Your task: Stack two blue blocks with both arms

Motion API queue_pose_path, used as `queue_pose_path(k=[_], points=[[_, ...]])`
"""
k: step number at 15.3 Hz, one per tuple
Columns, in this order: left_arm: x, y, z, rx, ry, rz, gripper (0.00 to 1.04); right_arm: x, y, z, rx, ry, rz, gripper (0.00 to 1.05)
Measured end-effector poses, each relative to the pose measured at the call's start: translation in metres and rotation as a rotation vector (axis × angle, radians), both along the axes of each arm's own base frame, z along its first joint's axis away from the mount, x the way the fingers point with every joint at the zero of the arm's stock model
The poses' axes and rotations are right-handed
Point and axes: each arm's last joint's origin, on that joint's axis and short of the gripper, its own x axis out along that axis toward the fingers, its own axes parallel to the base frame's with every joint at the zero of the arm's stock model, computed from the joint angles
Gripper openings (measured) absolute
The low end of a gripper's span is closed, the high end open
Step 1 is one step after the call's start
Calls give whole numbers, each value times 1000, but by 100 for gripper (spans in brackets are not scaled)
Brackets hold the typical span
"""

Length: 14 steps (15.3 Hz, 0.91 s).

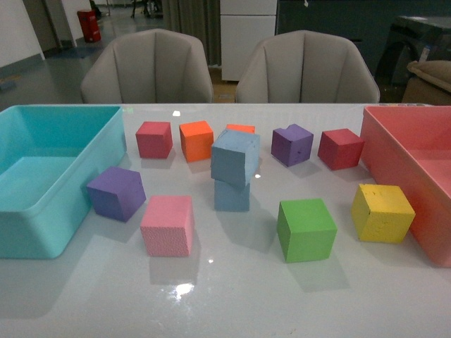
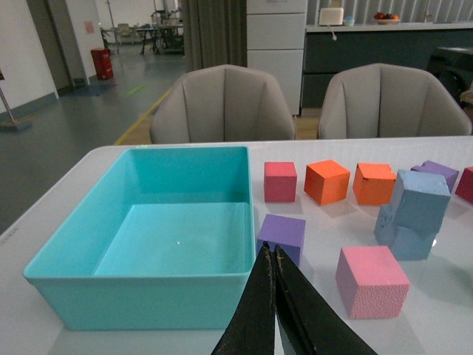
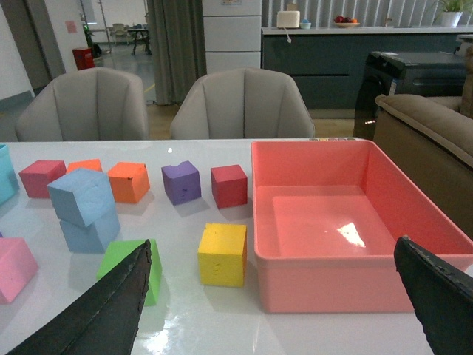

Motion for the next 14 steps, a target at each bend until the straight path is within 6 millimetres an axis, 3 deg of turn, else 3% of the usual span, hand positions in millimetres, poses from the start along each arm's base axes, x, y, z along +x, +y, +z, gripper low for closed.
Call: queue_pose_path(k=[14], points=[[-23, 0, -4, 0, 9, 0, 2, 0, 0, 0, 0, 0, 0, 98]])
